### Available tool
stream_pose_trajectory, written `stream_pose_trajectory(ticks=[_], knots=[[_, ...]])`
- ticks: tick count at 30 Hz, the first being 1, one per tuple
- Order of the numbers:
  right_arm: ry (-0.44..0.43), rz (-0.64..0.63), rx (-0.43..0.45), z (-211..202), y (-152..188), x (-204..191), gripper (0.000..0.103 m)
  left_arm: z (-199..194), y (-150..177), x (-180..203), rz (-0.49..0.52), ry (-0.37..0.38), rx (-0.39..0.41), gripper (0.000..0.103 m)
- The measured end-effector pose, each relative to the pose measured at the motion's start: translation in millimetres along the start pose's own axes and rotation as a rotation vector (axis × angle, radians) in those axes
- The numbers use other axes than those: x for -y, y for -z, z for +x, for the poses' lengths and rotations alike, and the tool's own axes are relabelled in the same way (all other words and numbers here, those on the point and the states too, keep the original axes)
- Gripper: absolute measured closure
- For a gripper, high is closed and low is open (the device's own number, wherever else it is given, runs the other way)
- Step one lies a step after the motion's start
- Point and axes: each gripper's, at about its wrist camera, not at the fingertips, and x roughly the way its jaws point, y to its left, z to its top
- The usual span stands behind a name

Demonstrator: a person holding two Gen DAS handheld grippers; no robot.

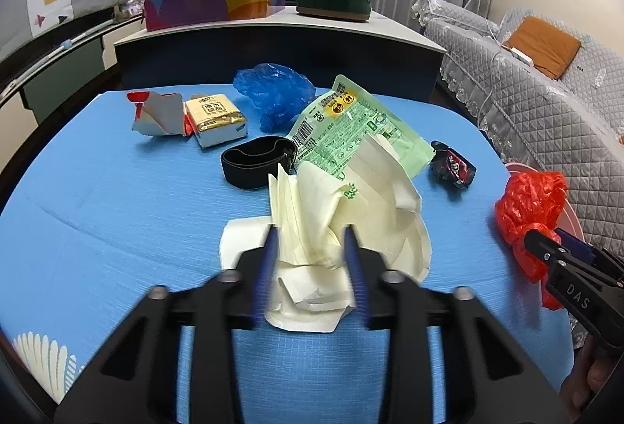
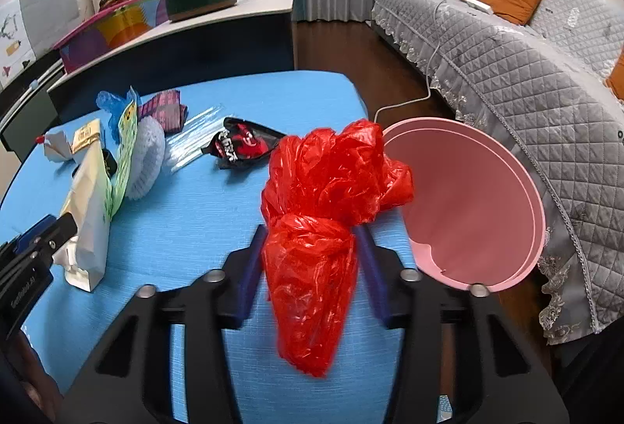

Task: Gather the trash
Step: 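Grasp the red plastic bag with the right gripper while the left grasps white tissue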

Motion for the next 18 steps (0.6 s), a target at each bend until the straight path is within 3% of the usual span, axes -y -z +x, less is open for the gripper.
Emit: stream_pose_trajectory(ticks=[3,7,18], knots=[[-0.019,-0.006,0.007,-1.3,-0.3,-1.0,0.066,-1.7,0.0,-0.3,0.003,-0.01,0.001,0.097],[-0.027,-0.019,0.039,-10.0,-0.7,-3.6,0.072,-5.9,-1.6,-1.8,0.003,-0.019,0.011,0.1],[-0.008,-0.066,0.108,-41.3,-1.5,-9.3,0.077,-34.4,-3.3,-5.7,0.011,-0.009,0.081,0.101]])
